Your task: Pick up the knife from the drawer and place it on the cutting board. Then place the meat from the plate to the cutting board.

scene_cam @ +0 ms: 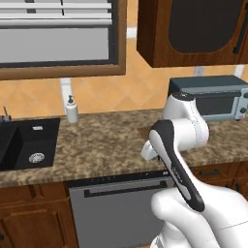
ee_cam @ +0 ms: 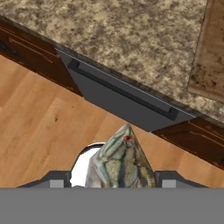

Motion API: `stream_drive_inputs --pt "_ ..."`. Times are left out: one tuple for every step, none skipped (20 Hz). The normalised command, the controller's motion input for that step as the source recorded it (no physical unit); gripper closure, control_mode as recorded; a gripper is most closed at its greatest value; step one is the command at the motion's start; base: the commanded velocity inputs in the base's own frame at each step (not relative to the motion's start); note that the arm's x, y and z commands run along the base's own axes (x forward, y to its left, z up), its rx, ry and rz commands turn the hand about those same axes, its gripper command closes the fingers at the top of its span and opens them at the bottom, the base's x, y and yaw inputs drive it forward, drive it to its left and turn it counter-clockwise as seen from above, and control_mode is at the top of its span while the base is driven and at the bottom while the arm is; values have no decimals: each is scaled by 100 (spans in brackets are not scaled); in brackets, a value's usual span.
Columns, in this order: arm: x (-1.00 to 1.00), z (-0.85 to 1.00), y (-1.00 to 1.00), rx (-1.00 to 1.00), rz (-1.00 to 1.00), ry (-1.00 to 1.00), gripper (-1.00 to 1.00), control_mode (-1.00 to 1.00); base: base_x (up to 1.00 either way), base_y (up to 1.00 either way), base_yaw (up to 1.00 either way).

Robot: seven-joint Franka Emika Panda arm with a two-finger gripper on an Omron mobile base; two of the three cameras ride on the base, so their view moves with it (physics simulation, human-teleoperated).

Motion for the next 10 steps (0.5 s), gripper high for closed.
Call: stream_drive_inputs --pt "0 0 0 0 0 0 100 100 56 -62 0" --pt "0 0 0 0 0 0 100 100 46 -49 0" --pt "0 0 0 0 0 0 100 100 36 -34 0" --pt "0 0 0 0 0 0 100 100 35 -28 0" --pt "0 0 0 0 0 0 100 100 36 -21 0" --pt "0 0 0 0 0 0 100 100 31 -19 0" --pt "0 0 0 0 0 0 100 100 14 -12 0" --pt "0 0 0 0 0 0 100 100 0 -3 0" --pt "0 0 0 0 0 0 100 100 0 -1 0" --pt "0 0 0 0 0 0 100 100 0 -9 0"
